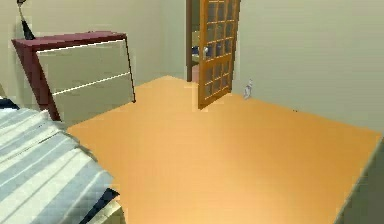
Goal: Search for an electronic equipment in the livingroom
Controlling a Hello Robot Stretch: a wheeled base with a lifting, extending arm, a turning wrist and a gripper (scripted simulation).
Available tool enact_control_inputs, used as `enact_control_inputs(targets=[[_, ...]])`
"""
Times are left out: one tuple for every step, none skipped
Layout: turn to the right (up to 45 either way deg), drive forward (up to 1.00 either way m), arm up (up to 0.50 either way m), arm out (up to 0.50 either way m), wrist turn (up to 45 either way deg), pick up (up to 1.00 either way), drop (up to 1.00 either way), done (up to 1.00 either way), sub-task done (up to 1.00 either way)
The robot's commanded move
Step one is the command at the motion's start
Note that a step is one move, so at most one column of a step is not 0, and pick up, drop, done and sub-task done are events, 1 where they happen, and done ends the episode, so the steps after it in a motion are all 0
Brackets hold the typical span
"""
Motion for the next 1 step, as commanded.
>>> enact_control_inputs(targets=[[0.0,0.75,0.0,0.0,0.0,0.0,0.0,0.0,0.0]])
